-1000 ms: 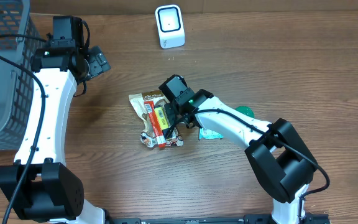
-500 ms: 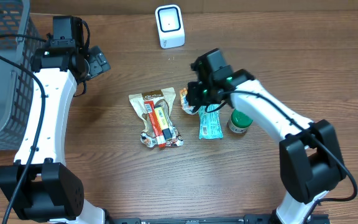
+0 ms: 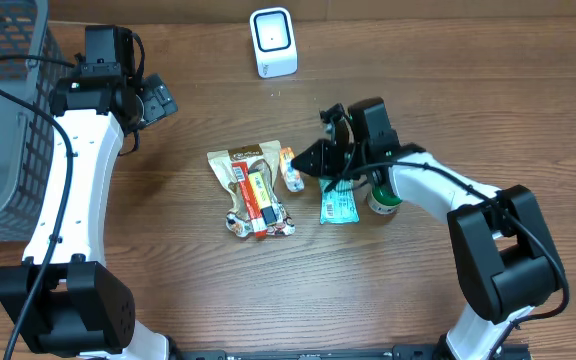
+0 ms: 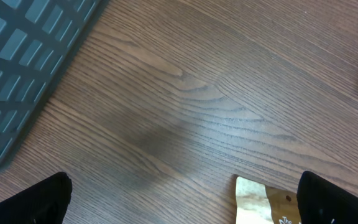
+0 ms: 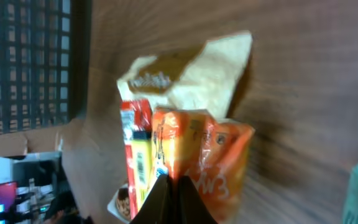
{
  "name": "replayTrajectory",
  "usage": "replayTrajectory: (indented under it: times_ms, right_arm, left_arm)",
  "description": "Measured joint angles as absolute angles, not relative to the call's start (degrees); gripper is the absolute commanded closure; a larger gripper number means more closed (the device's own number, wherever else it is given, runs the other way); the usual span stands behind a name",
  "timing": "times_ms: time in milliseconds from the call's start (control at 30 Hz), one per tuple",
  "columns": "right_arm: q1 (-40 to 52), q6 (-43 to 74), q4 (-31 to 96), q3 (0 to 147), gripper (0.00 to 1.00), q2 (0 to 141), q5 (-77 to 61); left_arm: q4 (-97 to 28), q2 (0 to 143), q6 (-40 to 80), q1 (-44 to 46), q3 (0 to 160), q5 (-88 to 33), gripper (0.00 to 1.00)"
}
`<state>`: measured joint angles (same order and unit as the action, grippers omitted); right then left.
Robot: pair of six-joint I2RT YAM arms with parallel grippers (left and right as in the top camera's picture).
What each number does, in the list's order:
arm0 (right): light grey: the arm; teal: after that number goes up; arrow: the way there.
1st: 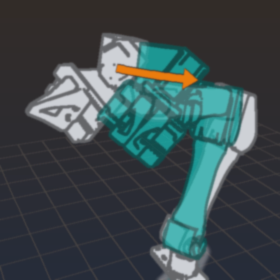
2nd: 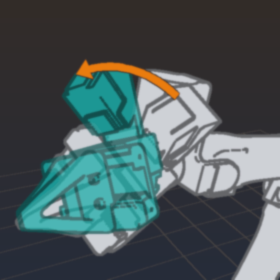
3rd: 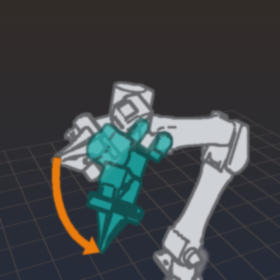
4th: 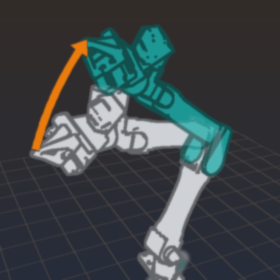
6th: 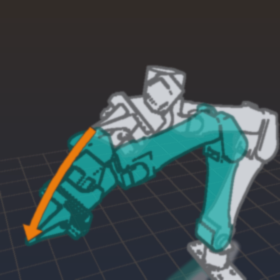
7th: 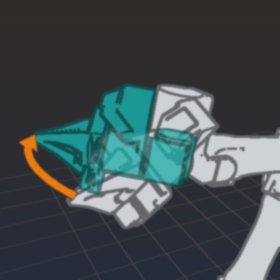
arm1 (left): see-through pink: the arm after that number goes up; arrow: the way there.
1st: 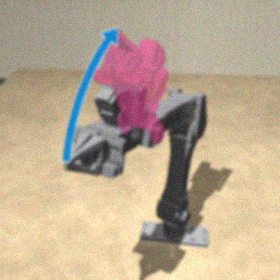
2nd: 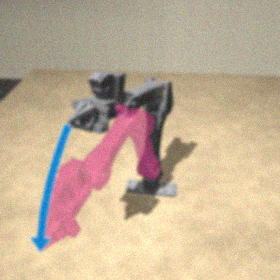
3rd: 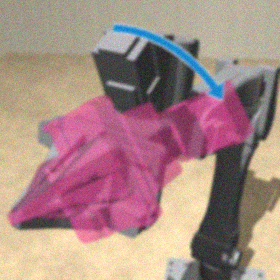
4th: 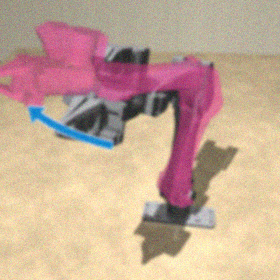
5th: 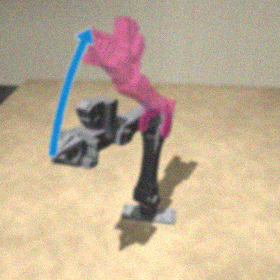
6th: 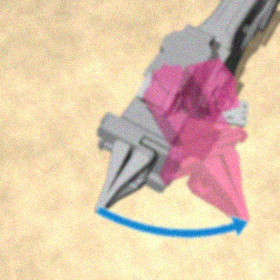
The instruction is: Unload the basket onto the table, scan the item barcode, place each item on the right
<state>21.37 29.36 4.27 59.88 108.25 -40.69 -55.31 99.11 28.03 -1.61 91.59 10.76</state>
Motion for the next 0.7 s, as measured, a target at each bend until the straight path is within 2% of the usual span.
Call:
replayTrajectory:
  times_ms: [133,500,700]
  right_arm:
    - [21.37,32.42,-1.08,55.64,0.96,108.25,-41.34]
    - [21.37,34.54,-2.33,52.34,0.95,108.25,-38.96]
    - [21.37,34.24,-0.45,52.31,0.76,108.25,-36.23]
  left_arm:
    - [-55.31,99.11,28.03,-1.61,91.59,10.76,0.00]
    - [-55.31,99.11,28.03,-1.61,91.59,10.76,0.00]
    - [-55.31,99.11,28.03,-1.61,91.59,10.76,0.00]
